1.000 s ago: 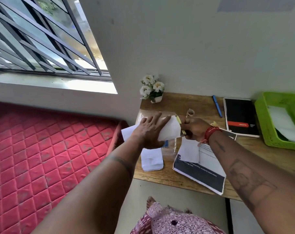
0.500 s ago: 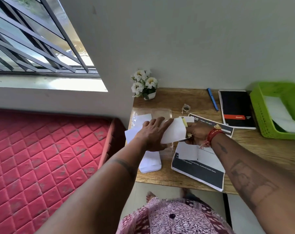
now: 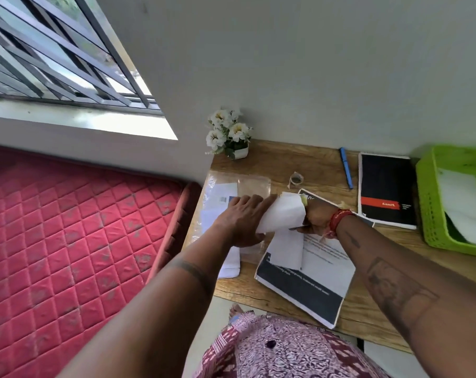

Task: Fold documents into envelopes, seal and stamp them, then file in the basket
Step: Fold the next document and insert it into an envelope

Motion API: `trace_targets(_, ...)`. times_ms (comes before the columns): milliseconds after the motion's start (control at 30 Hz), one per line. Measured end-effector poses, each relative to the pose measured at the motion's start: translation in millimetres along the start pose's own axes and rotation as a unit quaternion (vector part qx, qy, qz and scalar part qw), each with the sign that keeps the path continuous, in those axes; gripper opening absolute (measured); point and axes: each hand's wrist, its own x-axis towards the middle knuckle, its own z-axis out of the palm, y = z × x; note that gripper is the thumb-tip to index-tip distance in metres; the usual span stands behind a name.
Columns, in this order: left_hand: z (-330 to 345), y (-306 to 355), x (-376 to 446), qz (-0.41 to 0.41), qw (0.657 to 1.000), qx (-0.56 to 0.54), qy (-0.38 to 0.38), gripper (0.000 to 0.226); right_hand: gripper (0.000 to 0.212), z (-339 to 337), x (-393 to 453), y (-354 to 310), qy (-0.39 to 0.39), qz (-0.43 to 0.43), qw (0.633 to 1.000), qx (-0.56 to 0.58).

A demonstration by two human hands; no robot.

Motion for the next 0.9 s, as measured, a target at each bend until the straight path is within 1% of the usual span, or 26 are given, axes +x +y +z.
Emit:
trace_targets(67, 3.4, 8.6, 3.2, -0.015, 1.000, -0.009, -0.005, 0.115, 0.017, -1.0, 1.0, -1.8, -0.025, 0.008, 1.000, -0.017)
trace_targets(133, 7.0, 19.5, 6.7, -0.037, 0.999, -0.030, 0.000, 0.115, 0.015, -0.6, 1.3, -4.9, -0.033, 0.000, 0.999, -0.038)
trace_targets(233, 11.0, 28.5, 10.7, -0.075, 0.996, -0.054, 0.017, 0.109, 0.014, -4.9, 1.8, -7.9, -0.006, -0.021, 0.999, -0.041)
trace_targets(267, 13.3, 28.6, 10.6, -0.085, 0.995, -0.056, 0.020, 0.107, 0.019, -8.8, 1.1, -8.3, 0.017, -0.031, 0.999, -0.039)
trace_targets(333, 18.4, 26.7, 10.0, -0.104, 0.993, -0.057, 0.019, 0.106, 0.034, -21.7, 4.9, -5.7, 0.106, -0.044, 0.993, -0.003)
trace_targets(400, 23.5, 25.7, 9.5, -0.115, 0.992, -0.060, 0.006, 0.107, 0.029, -33.9, 11.9, -0.8, 0.191, -0.038, 0.979, 0.058)
trace_targets(433, 26.4, 26.5, 10.3, -0.117, 0.991, -0.061, -0.003, 0.107, 0.025, -38.0, 16.0, 2.1, 0.227, -0.033, 0.972, 0.059)
trace_targets(500, 32.0, 31.7, 13.8, -0.118, 0.991, -0.063, -0.017, 0.107, 0.022, -39.9, 19.4, 6.1, 0.263, -0.013, 0.964, 0.035)
trace_targets(600, 39.2, 43.4, 21.4, -0.125, 0.988, -0.091, -0.023, 0.107, 0.025, -31.2, 18.5, 3.6, 0.240, 0.025, 0.970, 0.031)
trace_targets(667, 46.3, 50.2, 23.7, -0.131, 0.986, -0.102, -0.016, 0.107, 0.023, -24.4, 19.0, -1.1, 0.228, 0.039, 0.973, -0.007)
trace_targets(733, 51.0, 52.6, 23.9, -0.139, 0.984, -0.110, -0.008, 0.105, 0.022, -18.7, 19.7, -4.7, 0.232, 0.040, 0.970, -0.054)
trace_targets(900, 51.4, 47.2, 24.9, -0.140, 0.982, -0.125, -0.008, 0.107, 0.014, -7.8, 20.4, -10.0, 0.219, 0.051, 0.972, -0.068)
